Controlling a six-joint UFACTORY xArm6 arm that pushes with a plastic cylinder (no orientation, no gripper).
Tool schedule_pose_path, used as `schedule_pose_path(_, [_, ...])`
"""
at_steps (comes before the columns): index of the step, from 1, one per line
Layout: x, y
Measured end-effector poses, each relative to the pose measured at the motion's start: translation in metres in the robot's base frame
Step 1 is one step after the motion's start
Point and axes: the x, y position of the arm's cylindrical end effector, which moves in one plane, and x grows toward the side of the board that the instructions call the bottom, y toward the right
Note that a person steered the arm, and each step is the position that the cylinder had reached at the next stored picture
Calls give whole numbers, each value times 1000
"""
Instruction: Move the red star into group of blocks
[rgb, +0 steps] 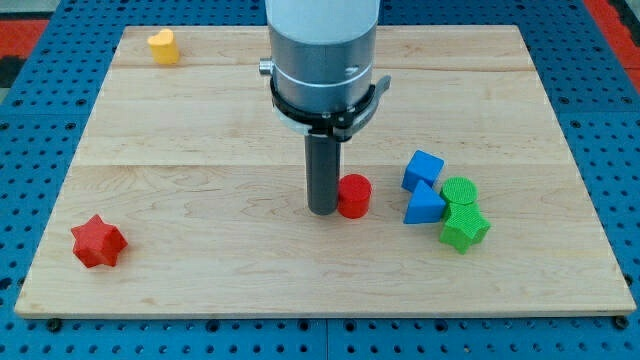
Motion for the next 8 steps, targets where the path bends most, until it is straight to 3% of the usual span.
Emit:
schedule_pose_path(2, [-6, 67])
schedule_pose_path(4, [-19, -65])
schedule_pose_path(6, [-5, -263])
schedule_pose_path(7, [32, -304])
schedule_pose_path(8, [82, -278])
